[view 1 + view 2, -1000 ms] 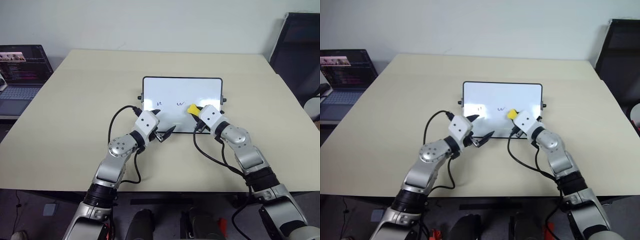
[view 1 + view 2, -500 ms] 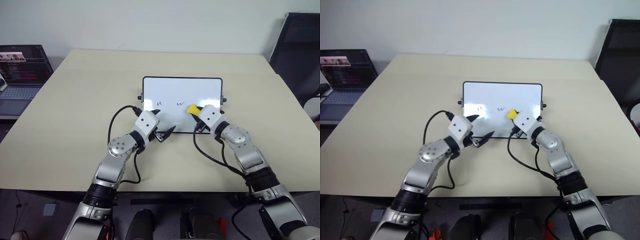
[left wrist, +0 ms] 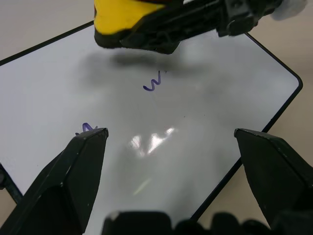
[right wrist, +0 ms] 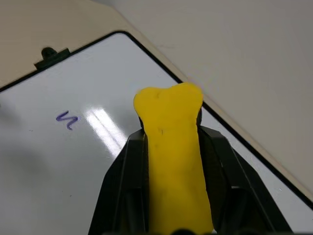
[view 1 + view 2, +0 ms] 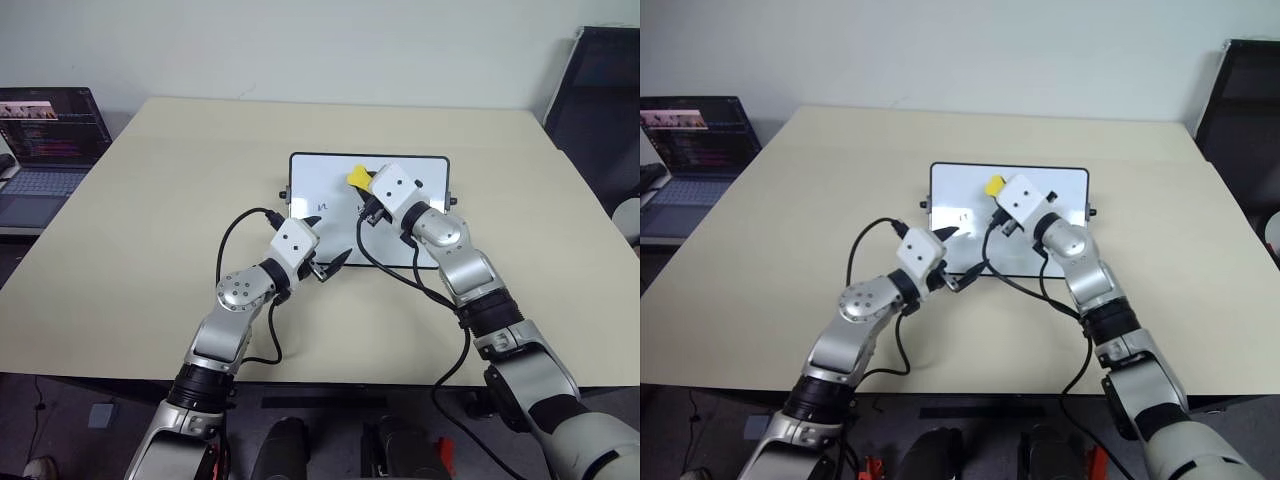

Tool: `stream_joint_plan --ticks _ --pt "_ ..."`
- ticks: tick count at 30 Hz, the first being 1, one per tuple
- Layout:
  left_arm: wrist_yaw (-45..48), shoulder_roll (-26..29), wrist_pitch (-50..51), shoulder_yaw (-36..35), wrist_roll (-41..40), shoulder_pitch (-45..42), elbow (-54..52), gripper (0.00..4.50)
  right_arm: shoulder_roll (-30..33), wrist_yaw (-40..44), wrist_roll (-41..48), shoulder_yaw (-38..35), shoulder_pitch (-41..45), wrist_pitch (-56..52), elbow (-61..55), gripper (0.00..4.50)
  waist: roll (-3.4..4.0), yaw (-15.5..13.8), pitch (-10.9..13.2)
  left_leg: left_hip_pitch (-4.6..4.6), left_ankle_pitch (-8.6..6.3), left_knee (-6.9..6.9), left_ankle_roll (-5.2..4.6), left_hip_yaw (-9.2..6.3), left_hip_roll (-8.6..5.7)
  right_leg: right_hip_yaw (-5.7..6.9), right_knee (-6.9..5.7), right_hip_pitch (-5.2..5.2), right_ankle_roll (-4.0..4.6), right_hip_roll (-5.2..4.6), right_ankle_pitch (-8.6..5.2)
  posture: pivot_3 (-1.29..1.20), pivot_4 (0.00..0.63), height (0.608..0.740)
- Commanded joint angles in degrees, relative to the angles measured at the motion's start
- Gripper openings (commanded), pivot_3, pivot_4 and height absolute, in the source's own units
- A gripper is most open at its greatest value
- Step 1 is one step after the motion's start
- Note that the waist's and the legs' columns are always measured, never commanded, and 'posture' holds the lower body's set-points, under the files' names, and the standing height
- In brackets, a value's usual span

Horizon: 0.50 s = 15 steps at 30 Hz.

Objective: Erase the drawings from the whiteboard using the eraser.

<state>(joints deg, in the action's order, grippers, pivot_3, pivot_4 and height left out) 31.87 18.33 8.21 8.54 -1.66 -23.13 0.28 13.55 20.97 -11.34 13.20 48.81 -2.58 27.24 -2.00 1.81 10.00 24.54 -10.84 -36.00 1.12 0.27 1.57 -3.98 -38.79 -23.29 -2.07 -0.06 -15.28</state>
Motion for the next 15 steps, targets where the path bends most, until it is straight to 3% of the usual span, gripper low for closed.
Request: stream_joint_plan --ticks 1,8,15 --pt "-0.36 -0.03 -0.97 -0.42 -0.08 -0.33 -1.86 4.5 0.61 -1.26 -2.4 0.38 3.91 0.27 4.66 1.12 0.0 0.07 0.0 0.0 0.0 0.0 0.0 0.0 0.0 0.0 0.0 0.0 0.0 0.0 0.0 0.0 0.15 0.74" --pt "-0.72 0.35 -0.5 -0.68 -0.03 1.06 -3.5 4.5 1.82 -1.96 -5.42 1.32 6.24 -1.16 10.54 1.12 0.01 0.11 0.0 -0.04 0.0 -0.01 0.0 -0.01 0.02 0.0 -0.08 0.0 0.02 0.01 0.0 0.0 0.15 0.74" --pt "-1.35 0.34 -0.22 -0.77 -0.13 1.2 -4.33 4.5 2.16 2.9 -6.68 4.2 -1.54 -4.89 1.8 1.12 0.0 0.1 -0.02 -0.09 0.0 -0.02 0.0 -0.02 0.02 -0.01 -0.09 0.05 0.02 0.01 0.0 0.0 0.15 0.74"
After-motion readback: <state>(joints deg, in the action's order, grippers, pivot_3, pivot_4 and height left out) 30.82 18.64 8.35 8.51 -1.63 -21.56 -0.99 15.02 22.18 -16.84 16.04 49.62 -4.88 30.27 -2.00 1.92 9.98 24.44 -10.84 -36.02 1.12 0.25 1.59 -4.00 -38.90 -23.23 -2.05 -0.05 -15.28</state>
